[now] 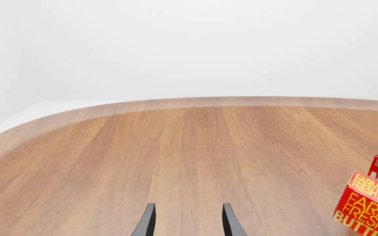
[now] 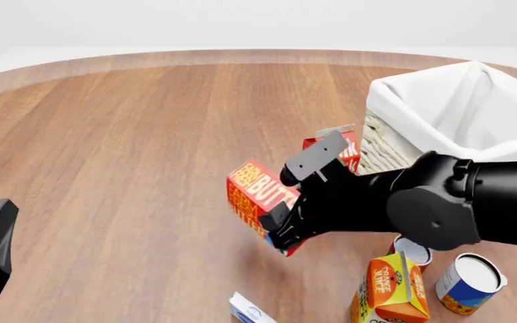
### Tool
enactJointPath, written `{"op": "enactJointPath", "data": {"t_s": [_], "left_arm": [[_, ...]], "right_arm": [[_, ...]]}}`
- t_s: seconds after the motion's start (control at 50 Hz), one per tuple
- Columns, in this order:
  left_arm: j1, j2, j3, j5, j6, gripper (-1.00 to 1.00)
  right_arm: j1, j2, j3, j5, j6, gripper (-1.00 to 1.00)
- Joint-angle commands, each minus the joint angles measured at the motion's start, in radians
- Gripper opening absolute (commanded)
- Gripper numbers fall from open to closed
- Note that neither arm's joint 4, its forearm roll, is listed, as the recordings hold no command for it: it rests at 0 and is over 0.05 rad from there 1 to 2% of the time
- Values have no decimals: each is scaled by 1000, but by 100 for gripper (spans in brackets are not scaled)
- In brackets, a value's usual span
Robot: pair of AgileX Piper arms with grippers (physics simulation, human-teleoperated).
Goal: Pick up the cream cheese box and the butter, and put them in the basket.
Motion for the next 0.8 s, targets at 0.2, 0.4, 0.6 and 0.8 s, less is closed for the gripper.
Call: {"op": "enactJointPath", "data": {"t_s": [0.2, 0.4, 0.6, 0.8], "left_arm": [[0, 0, 0, 0, 0, 100], [0, 0, 0, 0, 0, 100], [0, 0, 0, 0, 0, 100], [0, 0, 0, 0, 0, 100]], "right_arm": [[1, -134, -74, 92, -20, -100], [-28, -206, -112, 142, -62, -100], [-54, -271, -199, 223, -115, -100], [-137, -317, -232, 238, -137, -100]]}}
